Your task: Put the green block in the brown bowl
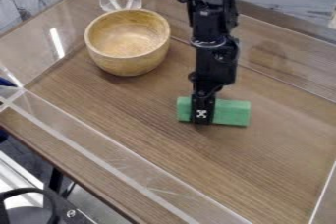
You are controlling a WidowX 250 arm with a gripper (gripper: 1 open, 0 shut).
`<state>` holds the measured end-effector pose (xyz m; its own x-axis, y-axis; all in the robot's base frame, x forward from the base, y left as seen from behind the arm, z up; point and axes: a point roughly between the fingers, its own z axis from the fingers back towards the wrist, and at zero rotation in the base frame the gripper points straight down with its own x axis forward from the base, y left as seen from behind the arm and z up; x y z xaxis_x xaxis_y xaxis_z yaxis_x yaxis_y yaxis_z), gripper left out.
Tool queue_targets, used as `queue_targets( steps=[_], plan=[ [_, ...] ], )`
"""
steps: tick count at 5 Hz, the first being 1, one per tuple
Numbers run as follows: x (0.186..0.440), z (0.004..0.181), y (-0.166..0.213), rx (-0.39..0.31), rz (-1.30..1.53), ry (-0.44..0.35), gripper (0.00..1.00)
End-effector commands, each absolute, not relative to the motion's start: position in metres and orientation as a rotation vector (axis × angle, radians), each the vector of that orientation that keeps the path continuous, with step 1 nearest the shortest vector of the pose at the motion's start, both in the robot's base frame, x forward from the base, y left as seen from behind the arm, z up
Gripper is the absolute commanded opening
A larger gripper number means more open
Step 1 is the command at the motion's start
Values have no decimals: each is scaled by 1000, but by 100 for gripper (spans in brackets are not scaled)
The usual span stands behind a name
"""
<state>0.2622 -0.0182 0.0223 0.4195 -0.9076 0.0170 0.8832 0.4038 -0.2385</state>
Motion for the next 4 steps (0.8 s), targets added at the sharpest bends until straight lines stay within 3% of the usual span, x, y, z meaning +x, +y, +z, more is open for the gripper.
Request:
queue_targets(
  steps=[1,2,3,4],
  plan=[
    [270,44,-10,-164,-1126,79,0],
    [276,57,-8,-162,-1077,78,0],
    [286,84,-6,-139,-1003,73,0],
    [285,101,-7,-90,-1010,61,0]
  ],
)
